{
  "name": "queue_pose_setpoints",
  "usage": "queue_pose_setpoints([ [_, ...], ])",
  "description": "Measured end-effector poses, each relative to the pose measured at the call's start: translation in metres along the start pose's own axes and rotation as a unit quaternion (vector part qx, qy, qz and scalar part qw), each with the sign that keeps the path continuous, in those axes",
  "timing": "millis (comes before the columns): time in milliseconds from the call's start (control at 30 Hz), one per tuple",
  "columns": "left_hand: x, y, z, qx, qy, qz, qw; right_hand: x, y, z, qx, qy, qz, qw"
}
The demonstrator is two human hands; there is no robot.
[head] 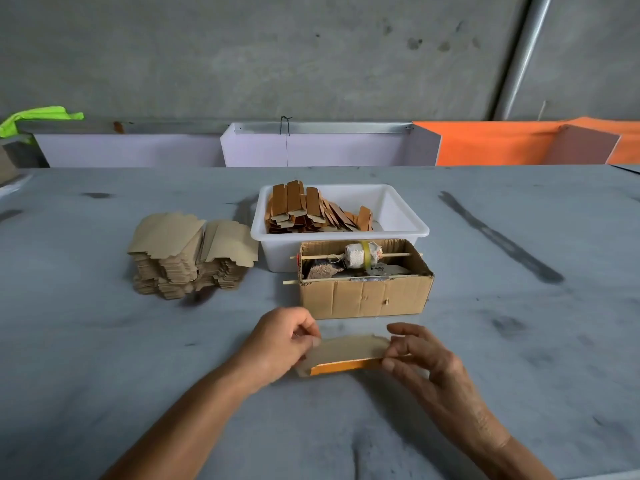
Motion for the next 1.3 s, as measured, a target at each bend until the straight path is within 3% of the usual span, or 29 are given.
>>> queue_pose_setpoints([
  [100,-0.003,-0.005,-0.005,0.068,0.003,-0.183,0.981,0.006,-0.005,0.002,-0.026,0.018,0.032,0.999],
  [200,-0.012,-0.002,-0.009,0.111,-0.005,-0.373,0.921,0.016,-0.004,0.004,-0.073,0.059,0.088,0.992],
  [333,-0.02,0.008,-0.011,0.103,-0.013,-0.492,0.864,0.029,-0.001,0.009,-0.125,0.088,0.106,0.982],
  [400,-0.024,0.016,-0.011,0.081,-0.029,-0.511,0.855,0.034,-0.001,0.011,-0.151,0.102,0.114,0.977],
  [500,-0.026,0.023,-0.01,0.066,-0.036,-0.477,0.875,0.033,-0.004,0.015,-0.176,0.098,0.118,0.972],
  [633,-0.025,0.013,-0.009,0.101,0.021,-0.422,0.901,0.031,-0.007,0.019,-0.199,0.111,0.153,0.962],
  [833,-0.008,0.006,-0.012,0.116,0.111,-0.515,0.842,0.053,-0.004,0.007,-0.211,0.21,0.161,0.941],
  [1067,-0.007,0.013,-0.014,0.086,0.107,-0.513,0.847,0.019,-0.014,0.01,-0.249,0.115,0.252,0.928],
  [1300,-0.01,0.017,-0.014,0.081,0.085,-0.507,0.854,0.015,-0.01,0.011,-0.288,0.092,0.266,0.915],
])
Point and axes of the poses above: each hand's wrist, its own z-axis towards the middle knuckle, its own x-axis out of the back of the hand, y = z × x, the point moved 10 cm from there along z, towards the middle knuckle, and after that the axes turned 2 degrees about -x, right-handed, at the moved point
